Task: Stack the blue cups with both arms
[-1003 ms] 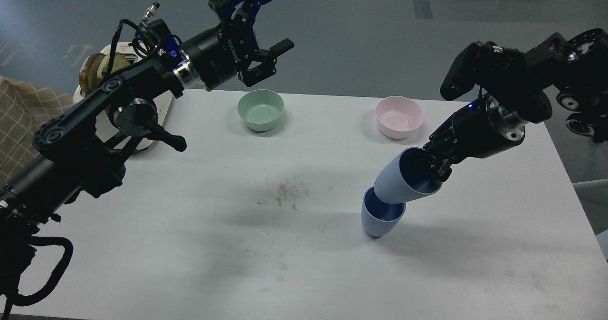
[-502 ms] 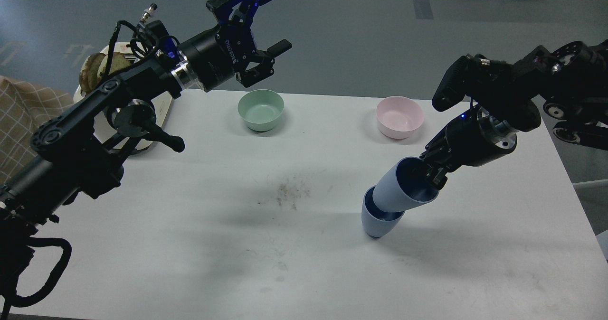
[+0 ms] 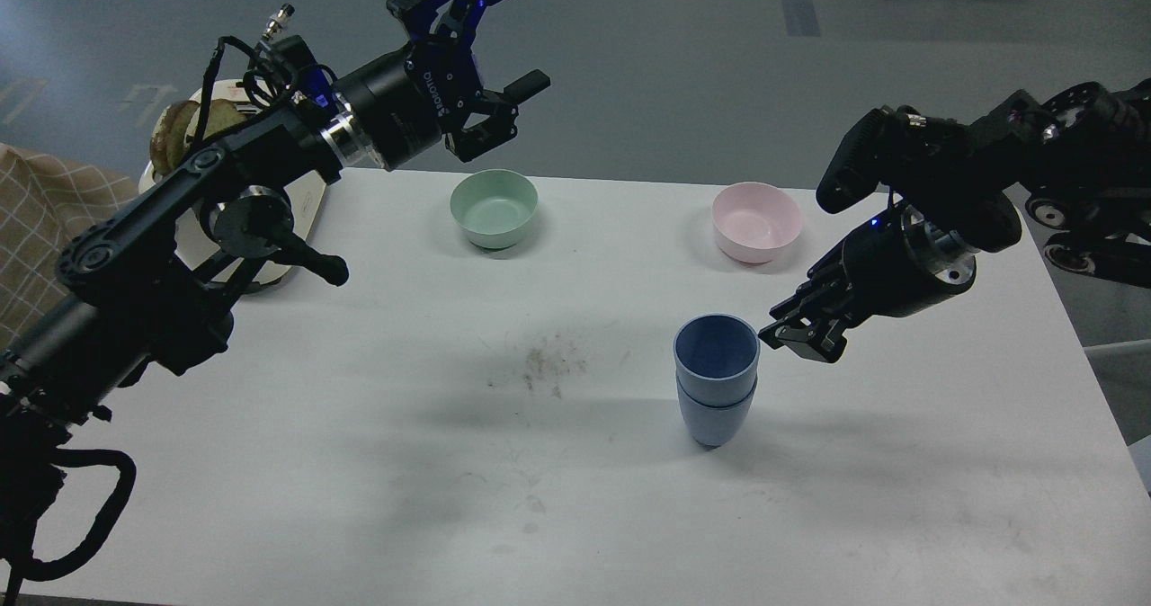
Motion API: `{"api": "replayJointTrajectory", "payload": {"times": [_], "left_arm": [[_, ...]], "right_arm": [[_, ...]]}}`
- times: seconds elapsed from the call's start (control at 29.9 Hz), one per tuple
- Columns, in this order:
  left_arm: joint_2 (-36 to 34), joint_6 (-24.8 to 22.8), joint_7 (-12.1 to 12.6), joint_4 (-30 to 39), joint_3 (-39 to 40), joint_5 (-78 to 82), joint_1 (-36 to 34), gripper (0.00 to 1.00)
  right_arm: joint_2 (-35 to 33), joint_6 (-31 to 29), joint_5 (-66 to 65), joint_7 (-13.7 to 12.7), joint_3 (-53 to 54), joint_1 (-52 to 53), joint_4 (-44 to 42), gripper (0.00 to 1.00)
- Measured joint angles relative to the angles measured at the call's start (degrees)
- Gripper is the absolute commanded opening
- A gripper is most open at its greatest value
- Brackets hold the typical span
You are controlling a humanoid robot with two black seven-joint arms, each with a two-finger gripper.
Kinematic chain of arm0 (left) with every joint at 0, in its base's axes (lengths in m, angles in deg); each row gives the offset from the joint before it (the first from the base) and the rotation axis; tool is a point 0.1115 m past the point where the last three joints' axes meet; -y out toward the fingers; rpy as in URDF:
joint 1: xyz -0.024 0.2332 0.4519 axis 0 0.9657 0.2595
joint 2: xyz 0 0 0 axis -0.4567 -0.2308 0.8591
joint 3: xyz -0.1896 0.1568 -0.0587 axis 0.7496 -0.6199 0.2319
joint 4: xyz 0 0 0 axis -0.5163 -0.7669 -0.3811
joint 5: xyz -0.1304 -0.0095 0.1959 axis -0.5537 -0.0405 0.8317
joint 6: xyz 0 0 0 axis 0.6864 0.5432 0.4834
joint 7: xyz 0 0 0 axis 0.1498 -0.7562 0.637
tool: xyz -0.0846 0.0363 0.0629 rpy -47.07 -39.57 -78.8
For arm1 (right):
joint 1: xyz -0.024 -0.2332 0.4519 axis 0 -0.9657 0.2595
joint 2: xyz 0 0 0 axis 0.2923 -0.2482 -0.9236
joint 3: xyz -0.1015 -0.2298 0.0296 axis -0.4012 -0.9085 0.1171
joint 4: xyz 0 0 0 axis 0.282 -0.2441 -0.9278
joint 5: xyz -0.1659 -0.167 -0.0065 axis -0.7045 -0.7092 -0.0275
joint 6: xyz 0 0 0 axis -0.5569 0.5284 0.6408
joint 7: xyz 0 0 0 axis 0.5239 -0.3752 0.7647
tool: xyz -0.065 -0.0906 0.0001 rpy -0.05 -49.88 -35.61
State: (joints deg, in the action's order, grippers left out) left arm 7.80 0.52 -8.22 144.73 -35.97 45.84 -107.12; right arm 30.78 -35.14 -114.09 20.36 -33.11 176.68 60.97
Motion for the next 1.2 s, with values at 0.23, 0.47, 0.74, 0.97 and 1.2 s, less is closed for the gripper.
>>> {"api": "replayJointTrajectory", "payload": {"times": [0.23,0.47,0.74,0.97,1.2], "left_arm": [[0.08,-0.01,0.0,0.0,0.01,0.0,0.0,0.98],[-0.38,-0.01,-0.01,0.0,0.3,0.01,0.05,0.98],[-0.52,1.85,-0.75,-1.12,1.12,0.01,0.17,0.98],[-0.42,2.3,-0.83,-5.24,2.62,-0.54,0.22,0.98],[0.65,1.59,-3.55,-15.17,5.02,-1.29,1.02,0.98]], "right_arm": [[-4.61,0.0,0.92,0.16,6.44,0.13,-1.98,0.68],[-12.21,0.0,8.62,0.19,15.9,0.46,-7.89,1.0],[-15.59,0.01,21.21,0.17,20.31,-3.15,-19.36,1.0],[-13.81,5.41,35.96,-0.23,27.55,-12.96,-25.36,1.0],[-6.42,16.11,47.93,-0.5,43.73,-29.82,-28.87,1.0]]}}
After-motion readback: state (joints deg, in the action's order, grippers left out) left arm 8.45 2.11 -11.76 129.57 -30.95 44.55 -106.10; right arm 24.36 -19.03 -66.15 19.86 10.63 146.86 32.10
